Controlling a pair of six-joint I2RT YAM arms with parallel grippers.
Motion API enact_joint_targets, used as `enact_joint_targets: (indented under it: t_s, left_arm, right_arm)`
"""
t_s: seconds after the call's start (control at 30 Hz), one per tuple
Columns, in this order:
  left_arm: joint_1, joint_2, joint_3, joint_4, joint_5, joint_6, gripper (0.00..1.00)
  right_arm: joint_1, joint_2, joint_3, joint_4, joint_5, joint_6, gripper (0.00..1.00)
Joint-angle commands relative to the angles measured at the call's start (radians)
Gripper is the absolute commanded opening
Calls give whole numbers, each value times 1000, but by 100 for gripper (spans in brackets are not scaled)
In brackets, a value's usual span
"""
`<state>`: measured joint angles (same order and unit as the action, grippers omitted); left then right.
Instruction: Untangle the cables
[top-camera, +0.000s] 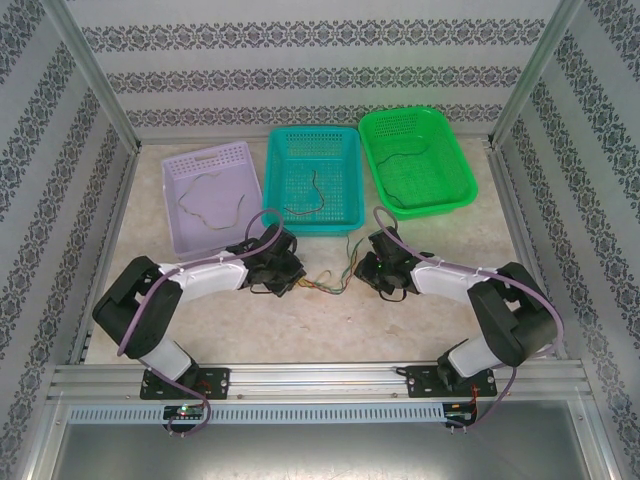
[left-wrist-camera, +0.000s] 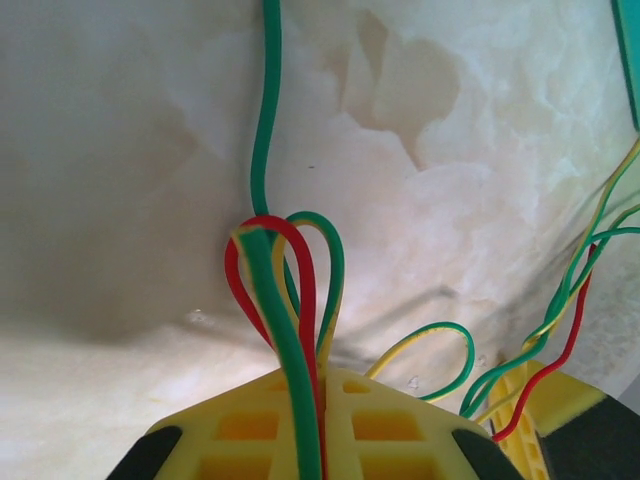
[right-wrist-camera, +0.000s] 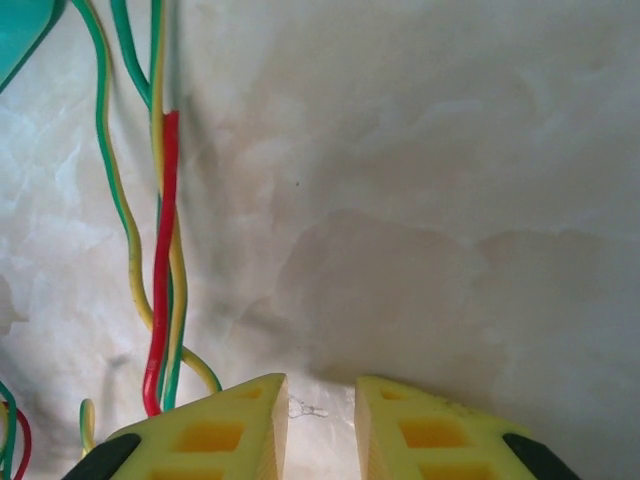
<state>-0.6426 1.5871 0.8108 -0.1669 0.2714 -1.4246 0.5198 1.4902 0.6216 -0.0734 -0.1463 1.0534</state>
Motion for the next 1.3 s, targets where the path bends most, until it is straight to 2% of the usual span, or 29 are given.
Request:
enact_joint_targets:
  t_s: [0.0, 0.07, 0.2, 0.33, 0.53, 0.7, 0.83, 0.97, 1.03, 1.17, 1.27]
  left_arm:
    - [-18, -31, -14, -64, -29, 24, 0]
    - [-17, -37, -9, -87, -33, 35, 0]
    - [-17, -58, 1, -129, -34, 81, 0]
    - [-20, -84, -20, -117, -17, 118, 0]
    - [-25, -99, -58, -81, -9, 110, 0]
    - [-25, -101, -48, -83, -14, 115, 0]
    - [-25, -101, -44, -85, -12, 119, 0]
    - [-25, -105, -45, -89, -11, 121, 0]
    - [-25, -110, -43, -105, -16, 124, 0]
    - [-25, -131, -30, -172, -51, 139, 0]
    - [-25, -157, -20, -256, -99, 143, 0]
  right_arm:
    - [14, -73, 33, 5, 50, 22, 26]
    - [29, -142, 25, -38, 91, 37, 29]
    - [36, -204, -36, 15, 104, 116, 43]
    - [44, -128, -24, 91, 60, 137, 42]
    - [73, -14, 22, 129, 11, 180, 34]
    - [107, 15, 12, 137, 24, 228, 24]
    - [116, 28, 18, 122, 36, 240, 20]
    - [117, 37, 23, 114, 46, 243, 8]
    - [117, 14, 21, 91, 65, 243, 0]
    - [101, -73, 21, -2, 109, 199, 0]
    - [51, -157, 19, -89, 125, 139, 0]
